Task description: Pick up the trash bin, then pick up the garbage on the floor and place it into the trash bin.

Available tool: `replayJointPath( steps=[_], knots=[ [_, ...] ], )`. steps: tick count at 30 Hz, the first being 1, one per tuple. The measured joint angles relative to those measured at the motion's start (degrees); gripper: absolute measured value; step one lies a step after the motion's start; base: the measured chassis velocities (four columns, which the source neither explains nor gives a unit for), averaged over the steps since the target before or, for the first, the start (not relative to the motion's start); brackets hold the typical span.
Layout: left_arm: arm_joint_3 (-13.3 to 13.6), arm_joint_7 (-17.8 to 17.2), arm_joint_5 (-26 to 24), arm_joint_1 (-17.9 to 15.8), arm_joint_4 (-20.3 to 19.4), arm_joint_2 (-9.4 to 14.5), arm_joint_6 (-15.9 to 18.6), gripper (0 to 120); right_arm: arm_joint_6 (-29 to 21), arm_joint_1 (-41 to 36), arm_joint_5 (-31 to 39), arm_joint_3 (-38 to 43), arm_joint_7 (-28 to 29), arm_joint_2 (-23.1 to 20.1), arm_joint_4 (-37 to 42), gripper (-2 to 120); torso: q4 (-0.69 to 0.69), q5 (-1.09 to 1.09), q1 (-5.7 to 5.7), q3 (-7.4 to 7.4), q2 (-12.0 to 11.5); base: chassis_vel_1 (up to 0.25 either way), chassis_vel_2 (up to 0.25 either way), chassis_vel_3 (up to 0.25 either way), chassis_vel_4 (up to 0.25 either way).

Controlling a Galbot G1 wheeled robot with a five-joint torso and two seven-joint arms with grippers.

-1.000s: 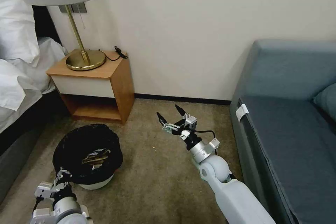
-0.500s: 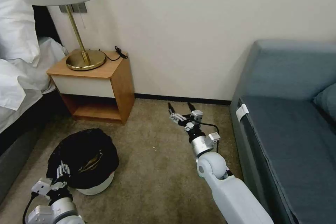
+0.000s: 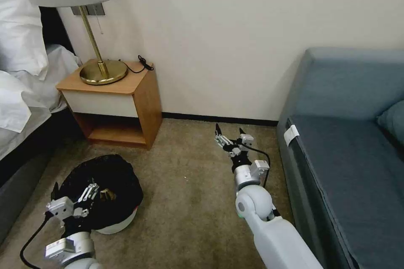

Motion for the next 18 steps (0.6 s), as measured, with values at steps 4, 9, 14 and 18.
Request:
replayJointPath(
  steps=[4, 9, 14, 18],
  knots=[
    [2.77, 0.01, 1.34, 0.16, -4.05, 0.45, 3.01, 100, -0.35, -6.01, -3.41, 2.71, 0.07, 0.76, 3.78, 100, 0.01, 0.01, 0.0, 0.0, 0.0, 0.0, 0.0, 0.0, 0.0],
    [7.74, -0.52, 1.69, -3.62, -4.3, 1.94, 6.99, 100, -0.19, -5.71, -4.57, 4.27, -0.13, 1.54, 2.83, 100, -0.01, 0.01, 0.0, 0.0, 0.0, 0.0, 0.0, 0.0, 0.0],
    [10.82, -0.57, 3.69, -4.83, -4.41, 1.69, 8.11, 100, 0.23, -6.23, -5.27, 5.2, -0.47, 2.96, 2.88, 100, 0.01, 0.01, 0.0, 0.0, 0.0, 0.0, 0.0, 0.0, 0.0],
    [12.38, -0.57, 5.42, -5.8, -3.15, 1.19, 8.31, 100, 0.93, -6.28, -5.57, 5.92, -1.43, 3.91, 2.15, 100, 0.0, 0.0, 0.0, 0.0, 0.0, 0.0, 0.0, 0.0, 0.0]
  ],
)
